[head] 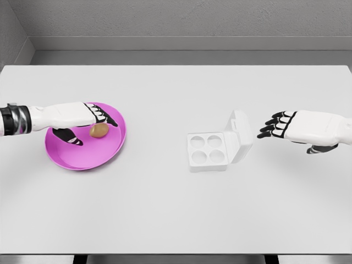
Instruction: Pack egg into the box and close the box lid
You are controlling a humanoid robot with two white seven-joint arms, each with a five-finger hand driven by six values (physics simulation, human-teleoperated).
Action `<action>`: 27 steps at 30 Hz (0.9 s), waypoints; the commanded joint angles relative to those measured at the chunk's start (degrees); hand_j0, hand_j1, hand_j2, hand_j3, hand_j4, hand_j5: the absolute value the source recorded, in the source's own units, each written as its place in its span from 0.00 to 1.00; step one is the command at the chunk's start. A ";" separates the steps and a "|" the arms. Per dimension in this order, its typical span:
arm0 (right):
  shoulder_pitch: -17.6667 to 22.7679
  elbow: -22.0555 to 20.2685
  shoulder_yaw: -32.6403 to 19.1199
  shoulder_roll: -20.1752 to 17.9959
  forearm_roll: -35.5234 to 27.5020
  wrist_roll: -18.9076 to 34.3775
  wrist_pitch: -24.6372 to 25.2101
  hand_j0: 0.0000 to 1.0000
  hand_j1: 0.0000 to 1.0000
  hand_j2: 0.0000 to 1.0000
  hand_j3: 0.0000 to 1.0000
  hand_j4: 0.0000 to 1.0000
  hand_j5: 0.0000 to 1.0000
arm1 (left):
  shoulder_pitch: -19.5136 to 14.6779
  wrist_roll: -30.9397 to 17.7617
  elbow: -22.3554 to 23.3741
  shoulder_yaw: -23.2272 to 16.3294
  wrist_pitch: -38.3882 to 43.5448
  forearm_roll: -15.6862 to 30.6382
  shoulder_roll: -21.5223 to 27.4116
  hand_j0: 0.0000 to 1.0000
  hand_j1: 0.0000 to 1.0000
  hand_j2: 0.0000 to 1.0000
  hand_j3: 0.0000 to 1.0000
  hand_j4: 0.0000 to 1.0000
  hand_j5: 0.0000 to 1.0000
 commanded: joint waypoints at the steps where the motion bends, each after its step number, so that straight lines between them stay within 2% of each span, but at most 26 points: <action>1: 0.00 -0.02 -0.03 -0.07 -0.24 -0.02 0.14 1.00 1.00 1.00 1.00 1.00 1.00 | 0.00 -0.04 0.16 0.05 0.11 0.12 -0.35 0.91 0.91 0.91 0.91 0.91 0.91; 7: -0.09 -0.11 -0.03 -0.07 -0.24 -0.02 0.14 1.00 1.00 1.00 1.00 1.00 1.00 | -0.26 -0.04 1.39 0.14 0.11 -1.46 -2.02 0.90 0.90 0.90 0.90 0.90 0.90; 10: -0.09 -0.11 -0.03 -0.07 -0.24 -0.02 0.14 1.00 1.00 1.00 1.00 1.00 1.00 | -0.44 -0.04 3.85 0.58 0.11 -1.81 -2.55 0.90 0.90 0.90 0.90 0.90 0.90; 14: -0.09 -0.20 -0.03 -0.07 -0.24 -0.02 0.14 1.00 1.00 1.00 1.00 1.00 1.00 | -0.44 -0.04 3.85 0.67 0.11 -2.34 -3.08 0.89 0.89 0.89 0.89 0.89 0.89; 17: -0.18 -0.38 -0.03 -0.07 -0.24 -0.02 0.14 1.00 1.00 1.00 1.00 1.00 1.00 | -0.53 -1.53 3.94 0.76 0.11 -2.87 -3.78 0.73 0.73 0.73 0.73 0.73 0.73; 27: -0.18 -0.55 -0.03 -0.07 -0.32 -0.02 0.14 1.00 1.00 1.00 1.00 1.00 1.00 | -0.62 -1.98 4.03 0.76 0.11 -2.96 -4.04 0.73 0.73 0.73 0.73 0.73 0.73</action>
